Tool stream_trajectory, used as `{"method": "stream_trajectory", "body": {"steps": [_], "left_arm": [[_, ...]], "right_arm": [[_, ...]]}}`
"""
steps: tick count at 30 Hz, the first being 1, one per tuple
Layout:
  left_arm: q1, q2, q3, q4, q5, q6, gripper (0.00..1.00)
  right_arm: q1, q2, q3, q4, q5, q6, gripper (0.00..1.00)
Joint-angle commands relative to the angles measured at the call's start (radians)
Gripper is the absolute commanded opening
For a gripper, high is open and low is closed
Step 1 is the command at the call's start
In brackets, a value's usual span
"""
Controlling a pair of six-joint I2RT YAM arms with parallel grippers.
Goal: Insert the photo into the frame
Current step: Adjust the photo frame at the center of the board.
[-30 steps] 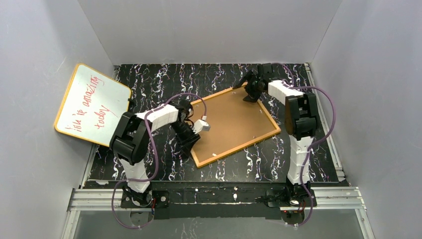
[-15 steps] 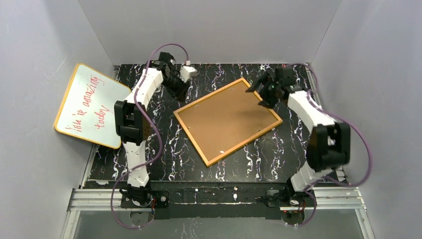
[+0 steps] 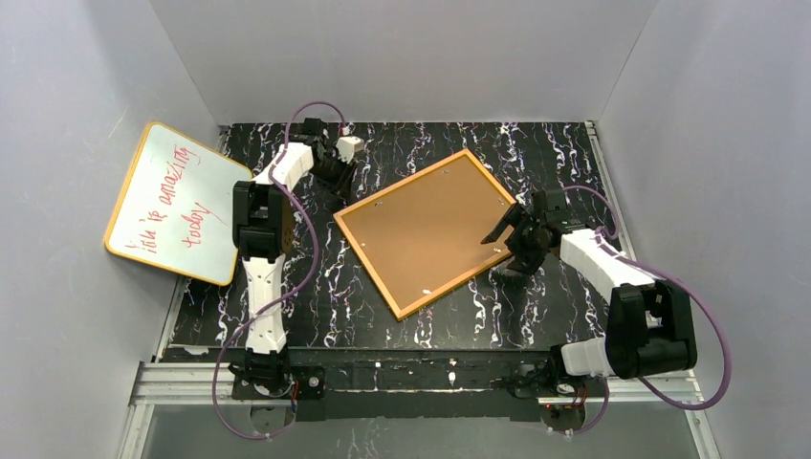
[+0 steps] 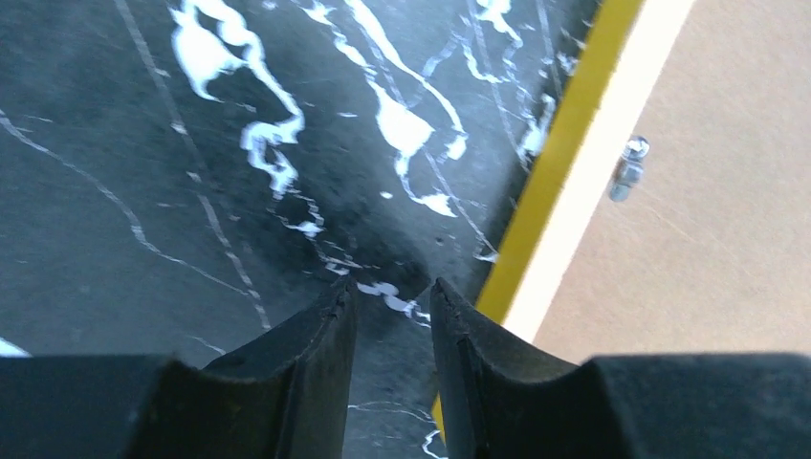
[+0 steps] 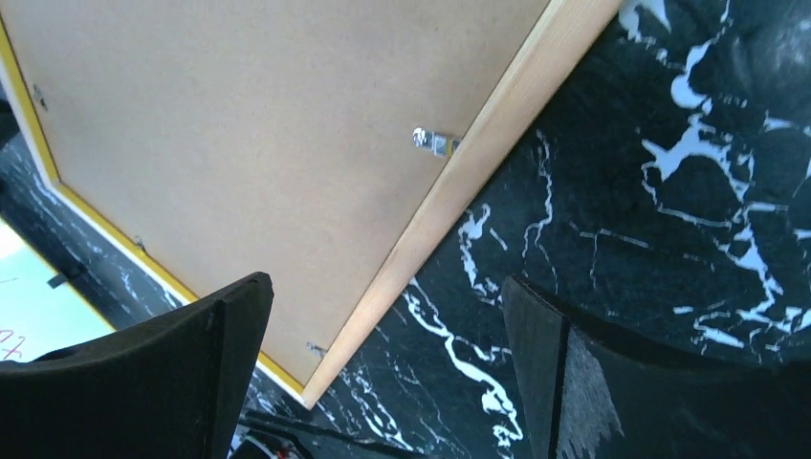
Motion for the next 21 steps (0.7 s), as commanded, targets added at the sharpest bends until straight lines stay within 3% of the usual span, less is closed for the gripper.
{"method": "stream_trajectory", "body": {"steps": [1,11,17,21], "left_arm": [[-0.011,-0.067,-0.188,-0.071,0.048,0.034,0.32],[-0.015,-0.283,-0.573,-0.106,0.066,0.231,0.3],[-0.023,-0.371,-0.72,-0.146,0.115,0.335,0.29],[-0.058,-0.41,-0.747,-0.274,0.179,0.424,0.29]], "right_arm": [[-0.007,0.054,0.005,0.094,0.05,-0.037,0.99],[-0.021,0.274,0.112,0.184,0.079,-0.081,0.99],[-0.02,0.37,0.215,0.227,0.004,-0.091,0.97],[-0.016,0.416,0.295,0.207,-0.06,-0.09,0.95]]}}
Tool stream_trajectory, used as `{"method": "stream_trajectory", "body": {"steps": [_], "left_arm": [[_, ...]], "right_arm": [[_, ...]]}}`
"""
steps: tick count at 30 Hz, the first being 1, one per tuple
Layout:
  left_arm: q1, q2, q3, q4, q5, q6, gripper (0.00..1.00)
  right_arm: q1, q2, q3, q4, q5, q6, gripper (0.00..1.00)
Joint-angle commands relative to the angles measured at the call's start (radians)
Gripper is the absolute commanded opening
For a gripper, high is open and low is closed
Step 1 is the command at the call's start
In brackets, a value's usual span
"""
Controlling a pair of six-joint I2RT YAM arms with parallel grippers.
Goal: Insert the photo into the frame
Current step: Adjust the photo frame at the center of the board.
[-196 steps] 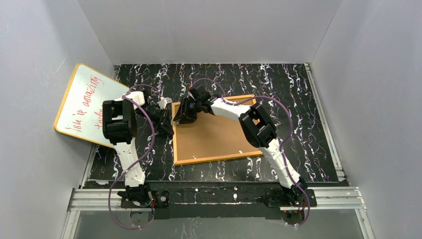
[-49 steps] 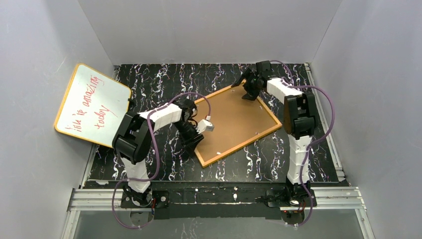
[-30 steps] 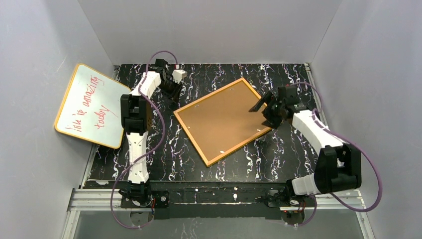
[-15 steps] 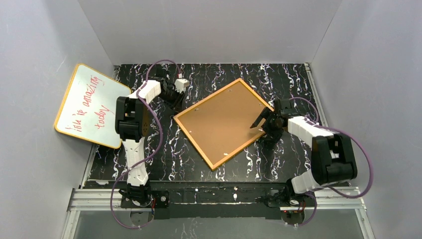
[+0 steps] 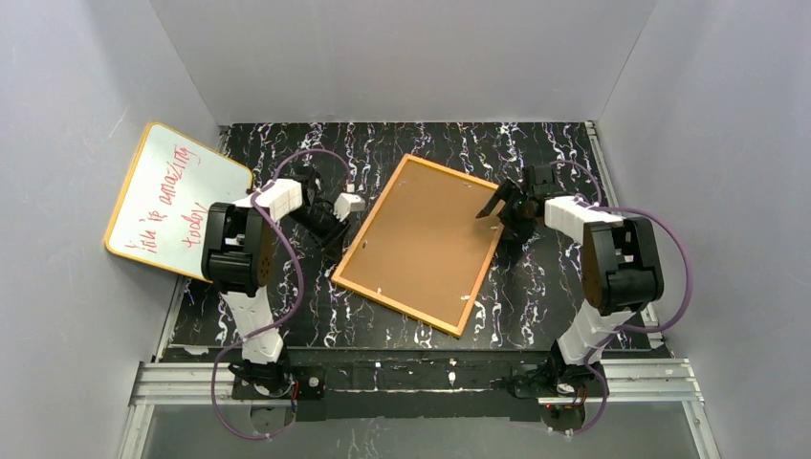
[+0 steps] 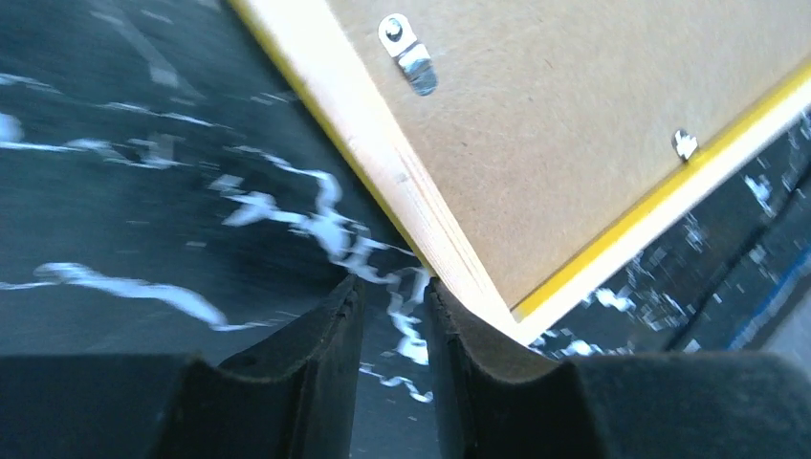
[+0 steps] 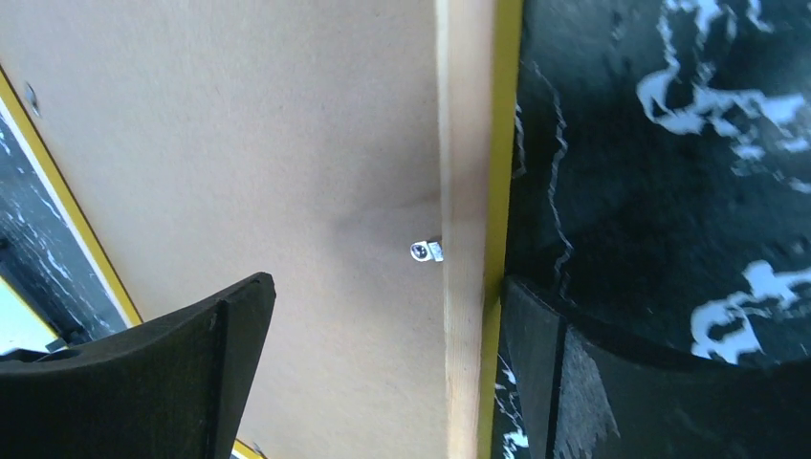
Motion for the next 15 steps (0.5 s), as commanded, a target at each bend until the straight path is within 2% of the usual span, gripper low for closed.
{"method": "stream_trajectory", "body": {"steps": [1,7,10,13,15], "left_arm": [[-0.06,0.002,-0.066,-0.248,0.05,0.141,0.3],[-0.088,-0.034,-0.069,-0.382,0.084,0.241,0.32],[-0.039,-0.044,-0.048,-0.423,0.06,0.279,0.33],[0.043,-0.017,0.028,-0.436,0.098,0.242,0.35],[0.073,0.023,0.075,-0.427,0.163,0.173,0.36]], "right_arm": [[0.011,0.047,0.099,-0.003,-0.076,-0.017,0.95],[0.01,0.033,0.191,-0.095,-0.009,-0.051,0.95],[0.01,0.034,0.253,-0.173,0.003,-0.073,0.95],[0.012,-0.009,0.245,-0.195,0.017,-0.065,0.95],[0.029,-0.057,0.193,-0.113,-0.049,-0.026,0.92]]}}
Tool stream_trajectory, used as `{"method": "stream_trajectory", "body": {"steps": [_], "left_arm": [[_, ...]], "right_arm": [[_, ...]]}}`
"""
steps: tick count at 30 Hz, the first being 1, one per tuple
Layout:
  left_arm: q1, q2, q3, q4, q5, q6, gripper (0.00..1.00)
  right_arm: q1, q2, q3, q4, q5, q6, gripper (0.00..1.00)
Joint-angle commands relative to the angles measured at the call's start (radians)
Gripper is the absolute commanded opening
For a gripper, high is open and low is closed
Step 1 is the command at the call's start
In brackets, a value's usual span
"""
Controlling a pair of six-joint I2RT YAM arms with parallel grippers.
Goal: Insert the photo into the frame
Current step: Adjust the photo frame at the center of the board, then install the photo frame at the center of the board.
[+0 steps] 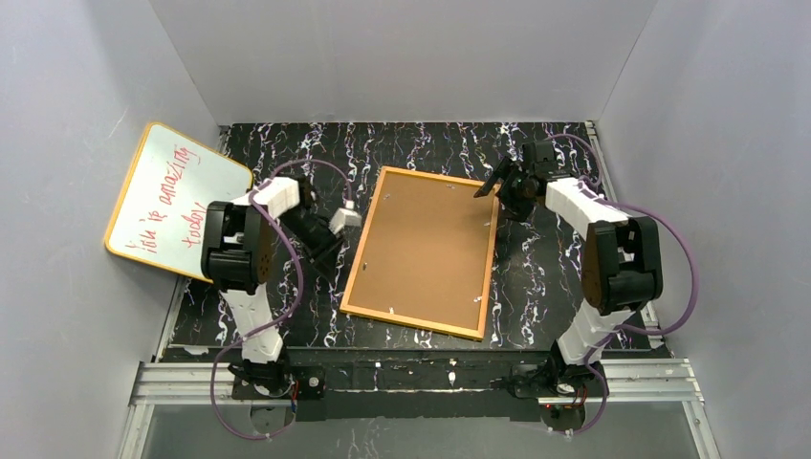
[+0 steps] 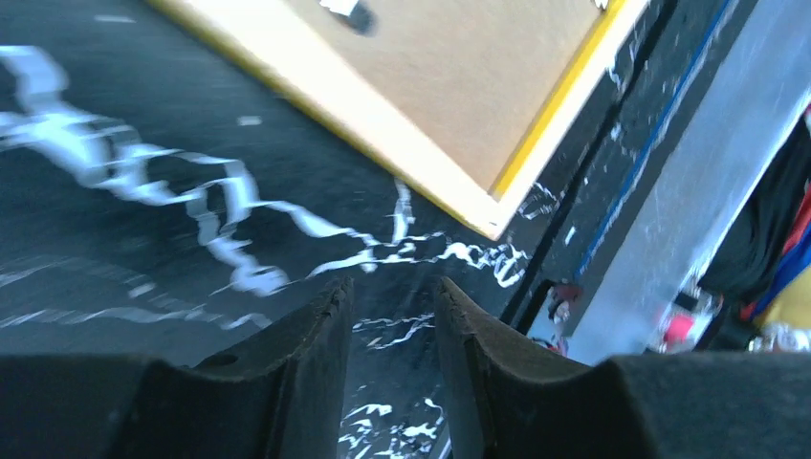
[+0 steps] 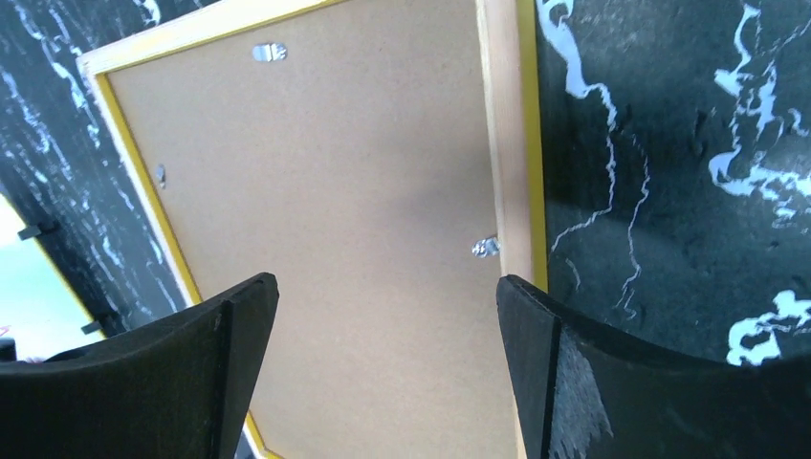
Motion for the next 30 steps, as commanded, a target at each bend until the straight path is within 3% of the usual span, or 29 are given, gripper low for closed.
{"method": "stream_trajectory", "body": {"steps": [1,6,15,30], "left_arm": [[0.085,0.045,0.12,-0.045,0.137,-0.074,0.37],[0.073,0.108,0.138,-0.033,0.265,-0.147,0.42],[0.052,0.138,0.046,0.046,0.214,-0.179,0.33],[0.051,0.131,0.009,0.113,0.205,-0.238,0.25]], "right_arm": [[0.047,-0.11,-0.05,0.082,-0.077,0.045,0.91],[0.251,-0.046,0.042,0.092,-0.097,0.065,0.89],[0.525,0.161,0.112,0.251,-0.165,0.161,0.85],[0.66,0.291,0.182,0.265,-0.15,0.309,0.69]]}}
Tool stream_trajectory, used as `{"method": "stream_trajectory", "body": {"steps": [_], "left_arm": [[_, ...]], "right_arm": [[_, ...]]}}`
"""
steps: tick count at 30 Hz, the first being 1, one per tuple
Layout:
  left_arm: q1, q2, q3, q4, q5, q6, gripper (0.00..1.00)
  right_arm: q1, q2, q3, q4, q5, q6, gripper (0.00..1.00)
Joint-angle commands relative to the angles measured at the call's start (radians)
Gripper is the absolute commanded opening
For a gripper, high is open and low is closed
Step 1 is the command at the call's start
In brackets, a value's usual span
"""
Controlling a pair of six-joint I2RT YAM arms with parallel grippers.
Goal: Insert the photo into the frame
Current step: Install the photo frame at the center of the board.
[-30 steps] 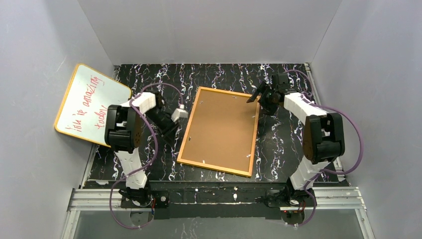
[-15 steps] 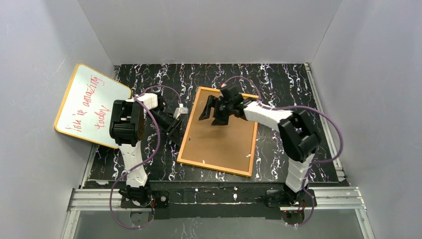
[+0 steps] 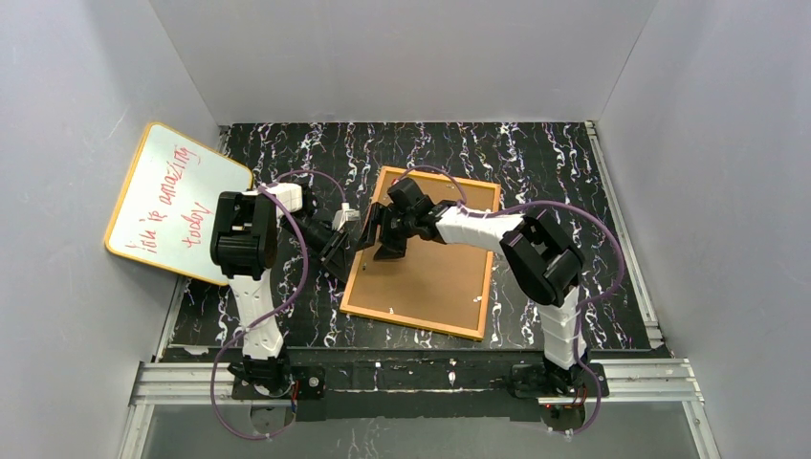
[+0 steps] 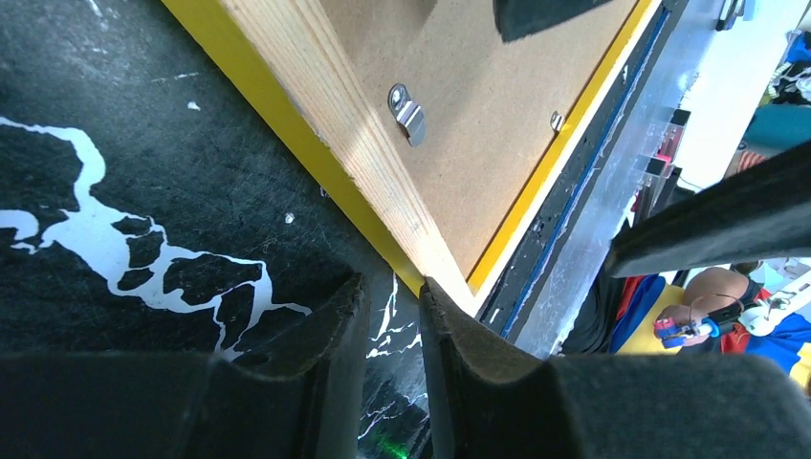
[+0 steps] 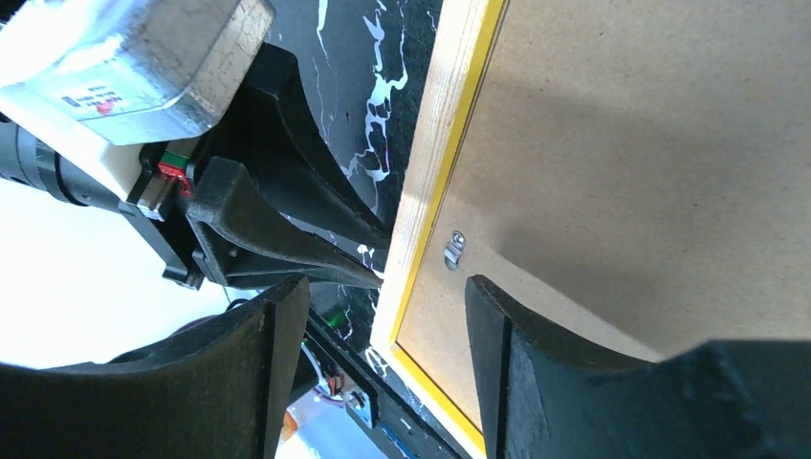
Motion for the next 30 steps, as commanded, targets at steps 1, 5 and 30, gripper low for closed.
{"method": "stream_trajectory", "body": {"steps": [1,5,30], "left_arm": [[-0.001,-0.022,-0.016,0.028,-0.007,-0.01,0.24],[-0.001,-0.021,-0.02,0.041,-0.004,-0.024,0.24],[-0.02,-0.054,-0.036,0.099,-0.058,-0.075,0.25]], "right_arm": [[0.013,0.03,0.025,0.017,0.002,0.045,0.68],[0.026,0.039,0.013,0.023,-0.013,0.05,0.66],[0.053,0.122,0.068,0.016,0.015,0.085,0.59]]}}
